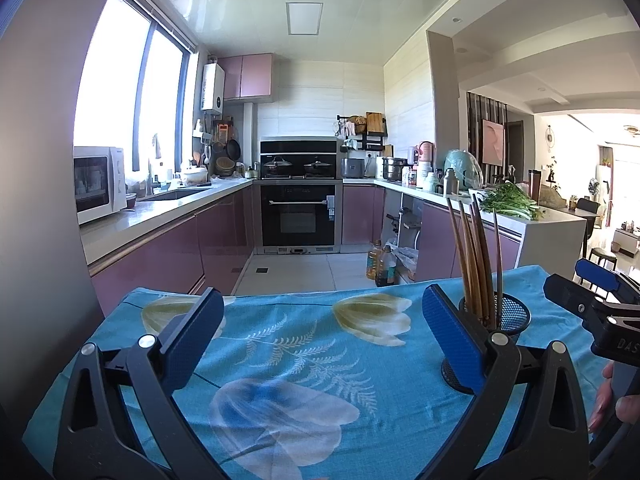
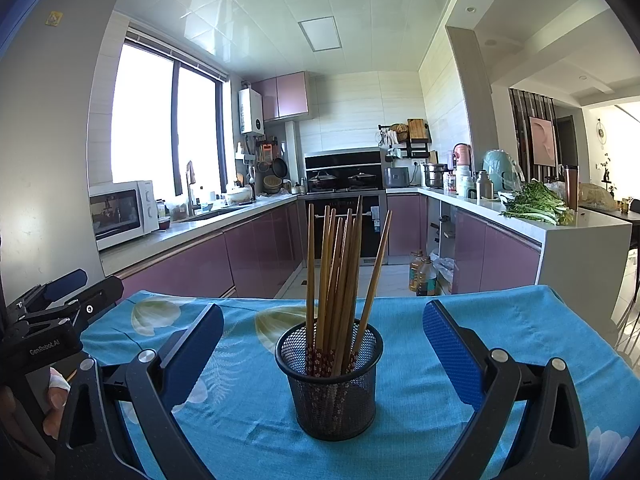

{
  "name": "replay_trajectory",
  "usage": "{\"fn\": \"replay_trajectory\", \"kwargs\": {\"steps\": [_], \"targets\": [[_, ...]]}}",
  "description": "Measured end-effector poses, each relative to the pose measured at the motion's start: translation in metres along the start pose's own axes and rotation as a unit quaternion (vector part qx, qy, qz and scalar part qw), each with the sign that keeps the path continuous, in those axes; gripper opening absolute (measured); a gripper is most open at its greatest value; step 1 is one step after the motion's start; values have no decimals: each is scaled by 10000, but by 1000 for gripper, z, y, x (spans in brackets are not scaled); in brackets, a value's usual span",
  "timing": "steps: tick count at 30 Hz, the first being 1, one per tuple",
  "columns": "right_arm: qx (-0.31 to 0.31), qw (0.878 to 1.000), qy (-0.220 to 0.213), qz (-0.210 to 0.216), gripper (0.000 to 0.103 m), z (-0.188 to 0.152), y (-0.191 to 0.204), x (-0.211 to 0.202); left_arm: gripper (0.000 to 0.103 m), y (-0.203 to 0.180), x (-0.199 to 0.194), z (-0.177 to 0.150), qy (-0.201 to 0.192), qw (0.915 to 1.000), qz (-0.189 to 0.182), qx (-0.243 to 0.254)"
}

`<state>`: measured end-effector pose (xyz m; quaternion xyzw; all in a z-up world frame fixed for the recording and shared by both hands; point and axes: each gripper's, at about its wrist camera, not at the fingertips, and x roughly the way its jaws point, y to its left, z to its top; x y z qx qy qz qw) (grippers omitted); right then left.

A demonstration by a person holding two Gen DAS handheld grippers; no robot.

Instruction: Organize utensils

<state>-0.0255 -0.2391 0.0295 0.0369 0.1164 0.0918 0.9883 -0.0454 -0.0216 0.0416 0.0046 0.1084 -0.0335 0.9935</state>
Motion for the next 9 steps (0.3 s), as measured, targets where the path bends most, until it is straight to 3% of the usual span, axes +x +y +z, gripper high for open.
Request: {"fn": "replay_trajectory", "kwargs": {"steps": [6,9], "targets": [[-124,9993,217,-275,97,-8,-18,4,98,10,15,-3,400,9990,66,-177],[-69,9950,724,-685,97,-16,-49,18,98,20,30,-8,752,9968,82,-254]]}}
